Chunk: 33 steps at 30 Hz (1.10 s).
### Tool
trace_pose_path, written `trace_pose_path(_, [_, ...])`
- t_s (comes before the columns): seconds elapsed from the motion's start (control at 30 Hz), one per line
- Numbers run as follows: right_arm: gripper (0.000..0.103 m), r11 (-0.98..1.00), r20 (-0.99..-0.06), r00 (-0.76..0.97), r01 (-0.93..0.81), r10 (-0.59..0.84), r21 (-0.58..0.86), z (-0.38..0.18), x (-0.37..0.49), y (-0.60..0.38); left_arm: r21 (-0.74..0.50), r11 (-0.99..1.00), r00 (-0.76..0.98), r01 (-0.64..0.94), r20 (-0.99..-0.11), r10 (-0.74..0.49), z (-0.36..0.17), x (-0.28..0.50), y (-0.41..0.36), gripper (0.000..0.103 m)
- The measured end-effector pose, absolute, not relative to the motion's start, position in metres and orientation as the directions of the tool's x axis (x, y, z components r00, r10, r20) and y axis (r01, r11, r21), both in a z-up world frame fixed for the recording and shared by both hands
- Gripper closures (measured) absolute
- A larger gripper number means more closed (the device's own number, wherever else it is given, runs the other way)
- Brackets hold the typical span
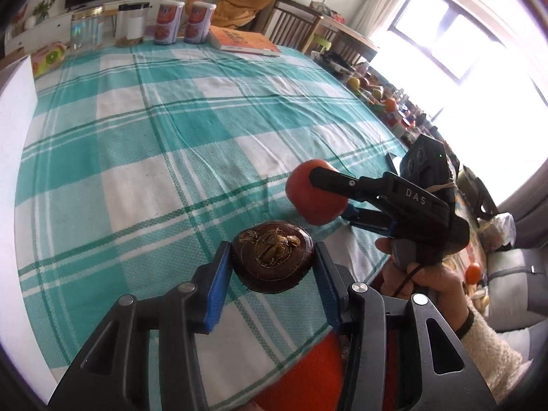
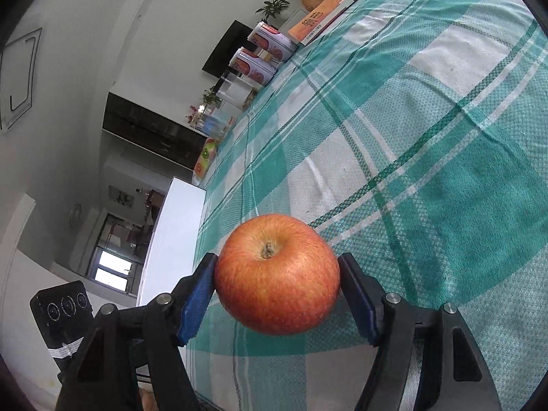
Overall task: Organize fruits
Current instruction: 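Carry the brown fruit and the red apple over the cardboard box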
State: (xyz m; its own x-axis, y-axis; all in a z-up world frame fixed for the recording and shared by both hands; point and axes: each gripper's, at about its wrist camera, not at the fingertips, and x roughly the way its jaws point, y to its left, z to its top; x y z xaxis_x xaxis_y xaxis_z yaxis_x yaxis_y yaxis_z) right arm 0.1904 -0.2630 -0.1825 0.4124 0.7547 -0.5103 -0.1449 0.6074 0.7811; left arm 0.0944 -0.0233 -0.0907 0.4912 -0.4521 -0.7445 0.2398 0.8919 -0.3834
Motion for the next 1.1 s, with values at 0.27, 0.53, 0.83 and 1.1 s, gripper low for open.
trace_pose_path(0.27, [0.032,0.547,-0.447,0.377,-0.222,0.812,0.807,-0.174,0.177,-0.238,-0.398,0.893,0.527,0.210,-0.723,-0.446,-0.078,0.065,0.003,0.055])
trace_pose_path(0.53, [0.033,0.607,-0.497,0.379,-0.266,0.780,0.749,-0.168,0.165,-0.227,-0.408,0.893,0.548,0.189,-0.711,-0.440,-0.074,0.063,0.014,0.055])
trace_pose_path(0.83, [0.033,0.562,-0.459,0.356,-0.282,0.814,0.778,-0.167,0.161,-0.225,-0.411,0.890,0.561,0.195,-0.698,-0.445,-0.067,0.061,0.017,0.055])
trace_pose_path(1.1, [0.033,0.736,-0.604,0.430,-0.285,0.671,0.614,-0.134,0.140,-0.213,-0.360,0.917,0.648,0.173,-0.659,-0.381,-0.034,0.053,0.039,0.055])
